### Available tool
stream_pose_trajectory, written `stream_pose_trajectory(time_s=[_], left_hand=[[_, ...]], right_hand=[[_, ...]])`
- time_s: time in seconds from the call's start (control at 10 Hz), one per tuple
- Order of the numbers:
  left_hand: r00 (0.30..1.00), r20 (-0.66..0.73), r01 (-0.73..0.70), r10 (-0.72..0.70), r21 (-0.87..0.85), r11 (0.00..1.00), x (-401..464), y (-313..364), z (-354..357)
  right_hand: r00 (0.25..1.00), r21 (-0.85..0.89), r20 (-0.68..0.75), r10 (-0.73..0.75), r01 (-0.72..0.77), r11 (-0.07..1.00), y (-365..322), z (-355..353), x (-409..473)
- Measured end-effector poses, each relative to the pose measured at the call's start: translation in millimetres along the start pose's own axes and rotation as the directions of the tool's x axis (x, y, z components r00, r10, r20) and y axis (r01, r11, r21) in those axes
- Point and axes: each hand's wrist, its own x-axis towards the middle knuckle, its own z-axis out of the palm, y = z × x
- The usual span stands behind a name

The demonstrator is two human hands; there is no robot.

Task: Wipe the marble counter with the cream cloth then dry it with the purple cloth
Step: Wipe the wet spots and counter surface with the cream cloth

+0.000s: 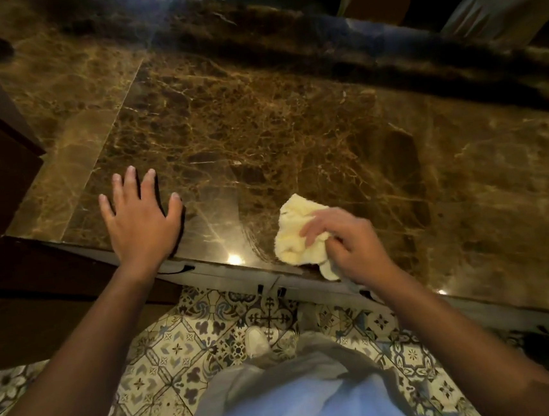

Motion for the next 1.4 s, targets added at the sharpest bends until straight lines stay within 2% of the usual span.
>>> stream_pose_trajectory(time_s=[0.1,0.2,0.3,0.4,0.5,0.6,0.7,0.8,0.9,1.0,1.1,1.2,1.3,1.4], left_hand=[[1.0,0.002,0.002,-0.002,-0.01,1.0,0.7,0.4,0.9],[1.0,0.004,0.001,-0.001,-0.009,1.0,0.3,0.3,1.5],[1.0,-0.001,-0.005,0.005,-0.014,1.0,0.2,0.7,0.4],[1.0,-0.013,-0.008,0.008,-0.015,1.0,-1.0,1.9,0.6],[1.0,-0.019,-0.011,0.011,-0.008,1.0,-0.8,1.6,1.7],[1.0,-0.008,-0.006,0.006,-0.014,1.0,0.1,1.4,1.3],[1.0,-0.008,-0.001,0.001,-0.014,1.0,-0.3,2.5,1.0],[1.0,-0.011,0.002,-0.002,-0.021,1.0,-0.6,2.5,0.4],[1.0,-0.008,-0.001,0.0,-0.029,1.0,-0.9,2.4,-0.1],[1.0,-0.006,0.002,-0.002,-0.023,1.0,-0.9,2.1,0.1],[1.0,-0.01,0.002,-0.002,-0.014,1.0,-0.8,2.2,-0.2],[1.0,-0.017,0.001,-0.001,-0.017,1.0,-0.9,2.4,0.3],[1.0,-0.016,-0.003,0.002,-0.02,1.0,-0.8,1.8,1.1],[1.0,-0.008,-0.007,0.007,-0.017,1.0,-1.1,-0.4,1.3]], right_hand=[[0.943,0.021,-0.292,0.16,-0.162,0.987,13.4,-47.7,-2.6],[0.835,0.067,-0.436,0.337,-0.343,0.937,33.8,-73.0,-17.2],[0.824,-0.064,-0.4,0.402,-0.463,0.884,35.1,-52.7,-51.2],[0.897,-0.161,-0.317,0.309,-0.372,0.914,13.9,-13.6,-75.5],[0.971,-0.244,-0.177,0.162,-0.203,0.948,-7.5,24.5,-68.0],[0.999,-0.426,-0.021,0.039,-0.045,0.903,-25.6,60.8,-37.8],[0.999,-0.573,0.019,-0.029,0.034,0.819,-34.3,84.2,1.7],[1.0,-0.632,-0.016,0.019,-0.025,0.775,-26.3,75.5,41.6],[0.993,-0.666,-0.111,0.042,-0.105,0.738,-8.6,38.9,65.6],[0.986,-0.696,-0.164,0.014,-0.126,0.706,1.3,13.4,55.1],[0.992,-0.695,-0.129,0.005,-0.093,0.713,-9.1,28.4,17.0],[0.996,-0.619,-0.074,-0.059,0.0,0.785,-29.2,65.2,-16.1],[0.988,-0.542,0.046,-0.148,0.149,0.827,-46.6,89.0,-23.1],[0.977,-0.429,0.066,-0.205,0.213,0.878,-54.5,68.2,-15.0]])
